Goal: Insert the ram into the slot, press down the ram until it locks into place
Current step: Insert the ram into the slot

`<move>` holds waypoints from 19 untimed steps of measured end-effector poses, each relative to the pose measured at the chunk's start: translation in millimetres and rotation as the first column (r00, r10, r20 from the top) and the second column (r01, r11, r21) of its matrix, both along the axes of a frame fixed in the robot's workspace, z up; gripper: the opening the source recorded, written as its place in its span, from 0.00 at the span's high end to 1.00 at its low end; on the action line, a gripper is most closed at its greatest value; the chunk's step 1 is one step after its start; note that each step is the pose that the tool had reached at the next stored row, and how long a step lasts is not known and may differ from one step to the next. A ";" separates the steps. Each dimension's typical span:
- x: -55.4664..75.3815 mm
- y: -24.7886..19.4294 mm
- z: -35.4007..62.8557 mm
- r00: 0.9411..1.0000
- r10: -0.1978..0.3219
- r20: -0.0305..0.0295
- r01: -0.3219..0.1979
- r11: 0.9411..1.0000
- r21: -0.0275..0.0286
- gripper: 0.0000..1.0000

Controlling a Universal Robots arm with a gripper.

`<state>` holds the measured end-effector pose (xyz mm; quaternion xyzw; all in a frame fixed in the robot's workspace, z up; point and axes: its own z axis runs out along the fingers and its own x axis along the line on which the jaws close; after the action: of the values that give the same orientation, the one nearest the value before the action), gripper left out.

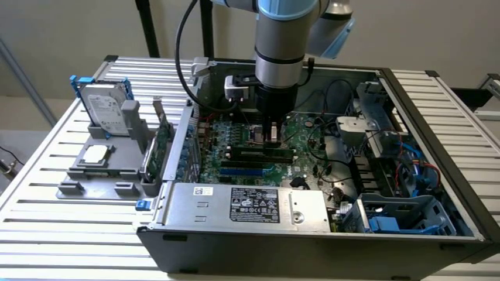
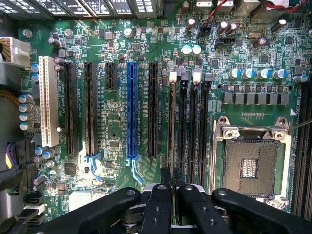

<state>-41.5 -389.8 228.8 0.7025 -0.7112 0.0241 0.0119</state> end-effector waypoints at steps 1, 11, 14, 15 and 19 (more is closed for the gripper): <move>0.0 0.0 -0.3 1.000 0.000 0.000 0.000 1.000 0.000 0.87; -1.1 0.0 10.8 1.000 0.000 0.000 0.000 1.000 -0.001 0.79; -5.7 -0.1 14.8 1.000 0.000 -0.004 0.000 1.000 0.000 0.79; -6.6 0.0 15.0 1.000 0.000 -0.007 0.000 1.000 0.000 0.79; -7.2 -0.1 15.4 1.000 0.000 -0.016 0.000 1.000 0.000 0.89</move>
<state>-48.7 -389.8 244.2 0.7026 -0.7111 0.0182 0.0175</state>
